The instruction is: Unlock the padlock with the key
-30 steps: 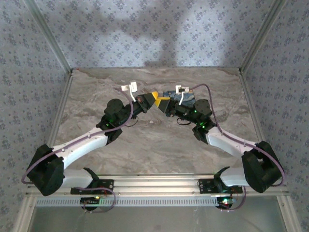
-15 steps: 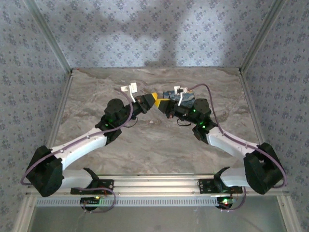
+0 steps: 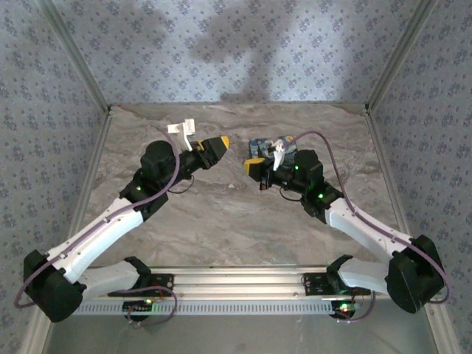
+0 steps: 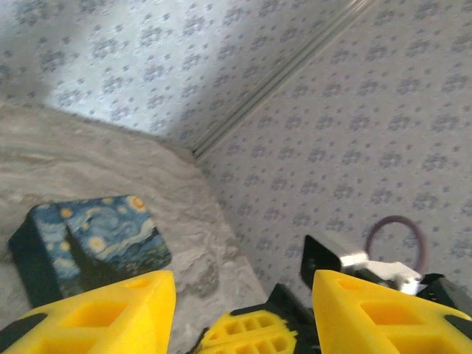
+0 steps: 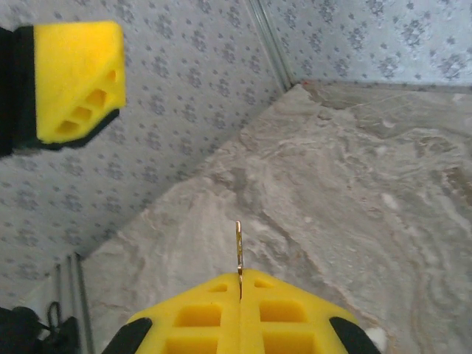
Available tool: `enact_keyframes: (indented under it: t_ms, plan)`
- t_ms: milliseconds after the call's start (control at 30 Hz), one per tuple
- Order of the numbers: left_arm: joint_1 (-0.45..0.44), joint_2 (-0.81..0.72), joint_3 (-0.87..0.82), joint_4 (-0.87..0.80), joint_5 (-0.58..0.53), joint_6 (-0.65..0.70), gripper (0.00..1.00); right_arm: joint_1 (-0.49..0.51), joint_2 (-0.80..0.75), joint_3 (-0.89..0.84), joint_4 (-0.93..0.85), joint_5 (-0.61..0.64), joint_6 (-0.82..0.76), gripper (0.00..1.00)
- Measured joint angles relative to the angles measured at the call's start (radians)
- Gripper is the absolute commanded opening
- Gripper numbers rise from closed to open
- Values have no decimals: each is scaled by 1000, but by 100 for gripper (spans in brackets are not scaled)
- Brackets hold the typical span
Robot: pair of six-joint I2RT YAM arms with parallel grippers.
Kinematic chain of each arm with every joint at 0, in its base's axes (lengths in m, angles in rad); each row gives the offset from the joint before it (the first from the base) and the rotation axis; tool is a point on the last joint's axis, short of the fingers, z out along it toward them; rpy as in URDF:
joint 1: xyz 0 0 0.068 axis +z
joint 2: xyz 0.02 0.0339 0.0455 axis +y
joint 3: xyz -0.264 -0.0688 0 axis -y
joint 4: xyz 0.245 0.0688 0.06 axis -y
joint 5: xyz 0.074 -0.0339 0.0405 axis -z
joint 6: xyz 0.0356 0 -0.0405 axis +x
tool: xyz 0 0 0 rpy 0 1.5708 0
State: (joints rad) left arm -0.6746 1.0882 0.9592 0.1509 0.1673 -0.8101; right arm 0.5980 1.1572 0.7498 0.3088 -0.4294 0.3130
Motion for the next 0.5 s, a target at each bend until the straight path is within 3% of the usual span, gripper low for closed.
enact_keyframes:
  t_ms: [267, 500]
  plan:
    - [1, 76, 205, -383, 5, -91, 54, 177, -22, 105, -239, 325, -516, 0]
    - [0, 147, 230, -494, 49, -284, 51, 271, 2, 105, -272, 588, -875, 0]
